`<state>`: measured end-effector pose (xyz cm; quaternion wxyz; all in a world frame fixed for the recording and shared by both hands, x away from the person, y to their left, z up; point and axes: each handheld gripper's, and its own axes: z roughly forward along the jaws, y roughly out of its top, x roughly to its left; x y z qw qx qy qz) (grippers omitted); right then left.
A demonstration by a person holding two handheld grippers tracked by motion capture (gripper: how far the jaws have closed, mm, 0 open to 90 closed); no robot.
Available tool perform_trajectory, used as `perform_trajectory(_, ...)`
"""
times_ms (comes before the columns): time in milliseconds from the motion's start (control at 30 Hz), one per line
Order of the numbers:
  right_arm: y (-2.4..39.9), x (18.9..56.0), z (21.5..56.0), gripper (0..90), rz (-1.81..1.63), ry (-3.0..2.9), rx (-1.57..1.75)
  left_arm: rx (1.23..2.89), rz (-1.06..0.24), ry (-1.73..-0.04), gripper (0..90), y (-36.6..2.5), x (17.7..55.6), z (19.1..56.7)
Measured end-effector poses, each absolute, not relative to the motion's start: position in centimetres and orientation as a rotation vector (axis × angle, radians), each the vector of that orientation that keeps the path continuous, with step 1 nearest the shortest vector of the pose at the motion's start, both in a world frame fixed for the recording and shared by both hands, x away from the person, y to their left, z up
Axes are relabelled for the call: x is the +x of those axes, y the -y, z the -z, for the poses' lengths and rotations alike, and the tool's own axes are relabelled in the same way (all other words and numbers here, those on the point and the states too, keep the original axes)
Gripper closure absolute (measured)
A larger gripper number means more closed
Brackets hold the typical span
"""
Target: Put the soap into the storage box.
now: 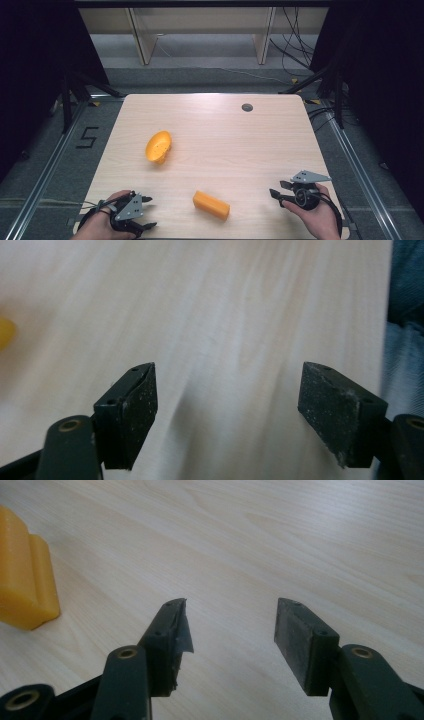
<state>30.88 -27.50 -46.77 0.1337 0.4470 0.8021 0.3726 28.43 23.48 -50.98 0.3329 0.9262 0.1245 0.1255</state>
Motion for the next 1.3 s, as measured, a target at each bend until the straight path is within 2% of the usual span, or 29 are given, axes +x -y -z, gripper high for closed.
perform_trajectory(100,27.5,30.9,46.9,47.2,-1.070,-2.334,1.261,2.454,-0.277,-0.313,23.0,-22.9,28.7,50.7)
perform_trajectory(267,27.4,30.8,46.9,47.2,-1.094,-2.336,1.303,2.463,-0.291,-0.311,26.8,-22.0,28.9,49.6)
perform_trajectory(400,27.5,31.0,46.9,47.2,-1.068,-2.342,1.261,2.474,-0.264,-0.215,28.7,-20.3,29.6,47.2)
perform_trajectory(433,27.2,30.8,46.9,47.2,-1.080,-2.350,1.295,2.513,-0.252,-0.147,28.9,-19.7,30.1,46.3)
perform_trajectory(567,27.2,30.8,46.9,47.2,-1.076,-2.343,1.266,2.545,-0.218,-0.074,30.3,-18.0,31.1,45.1)
perform_trajectory(600,27.2,30.8,46.9,47.2,-1.081,-2.348,1.285,2.553,-0.147,-0.095,37.3,-17.3,31.3,44.7)
perform_trajectory(667,27.3,30.8,46.9,47.2,-1.072,-2.340,1.273,2.553,-0.086,-0.113,44.4,-16.4,31.6,44.0)
perform_trajectory(733,27.3,30.8,46.9,47.2,-1.084,-2.345,1.281,2.584,-0.103,-0.043,46.4,-15.4,31.9,43.4)
perform_trajectory(900,27.3,30.7,47.0,47.2,-1.099,-2.343,1.291,2.616,-0.104,0.003,43.7,-13.8,32.7,42.9)
perform_trajectory(1033,27.3,30.7,46.9,47.2,-1.074,-2.350,1.266,2.659,-0.159,0.040,34.0,-12.2,33.0,42.6)
perform_trajectory(1200,27.3,30.7,46.9,47.2,-1.075,-2.350,1.267,2.725,-0.182,0.156,27.3,-9.9,33.5,42.9)
perform_trajectory(1300,27.3,30.7,46.9,47.2,-1.078,-2.345,1.290,2.745,-0.183,0.223,26.6,-8.8,33.7,43.1)
